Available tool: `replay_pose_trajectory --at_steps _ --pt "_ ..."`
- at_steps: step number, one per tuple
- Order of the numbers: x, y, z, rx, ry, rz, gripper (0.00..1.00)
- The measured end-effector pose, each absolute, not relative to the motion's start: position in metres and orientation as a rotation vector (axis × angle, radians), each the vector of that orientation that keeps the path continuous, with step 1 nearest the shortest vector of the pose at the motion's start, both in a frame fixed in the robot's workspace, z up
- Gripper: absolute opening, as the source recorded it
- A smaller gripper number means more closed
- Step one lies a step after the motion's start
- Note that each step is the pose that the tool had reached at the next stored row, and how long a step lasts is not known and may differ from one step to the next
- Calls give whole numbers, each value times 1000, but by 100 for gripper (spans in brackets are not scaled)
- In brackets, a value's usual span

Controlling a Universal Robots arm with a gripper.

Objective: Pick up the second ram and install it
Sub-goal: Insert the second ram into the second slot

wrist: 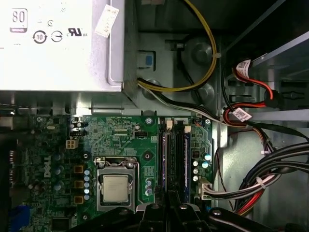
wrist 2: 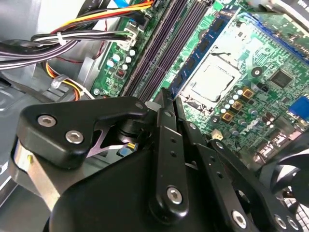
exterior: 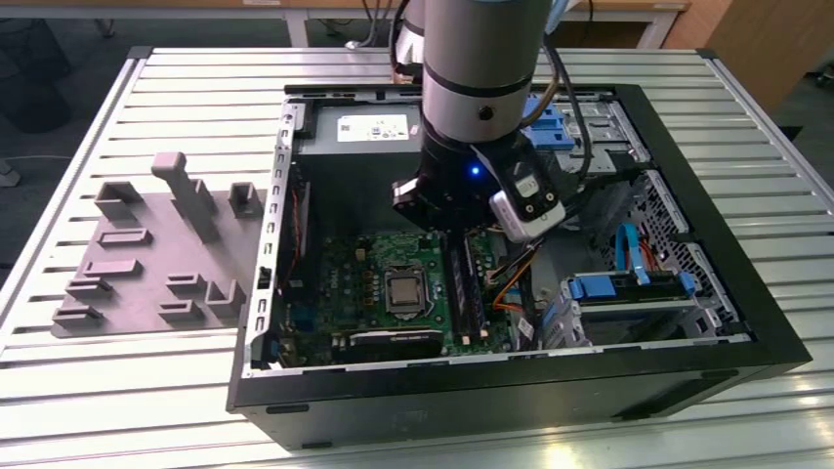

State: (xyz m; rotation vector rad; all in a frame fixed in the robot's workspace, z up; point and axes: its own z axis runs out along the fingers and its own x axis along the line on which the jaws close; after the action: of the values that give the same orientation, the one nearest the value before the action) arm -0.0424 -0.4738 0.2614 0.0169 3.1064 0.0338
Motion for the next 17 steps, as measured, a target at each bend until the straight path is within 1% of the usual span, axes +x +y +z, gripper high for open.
replay_pose_trajectory --at_steps 7,17 --pt "-40 -474 259 17 3106 34 14" --pt "-38 -474 242 26 3106 34 14"
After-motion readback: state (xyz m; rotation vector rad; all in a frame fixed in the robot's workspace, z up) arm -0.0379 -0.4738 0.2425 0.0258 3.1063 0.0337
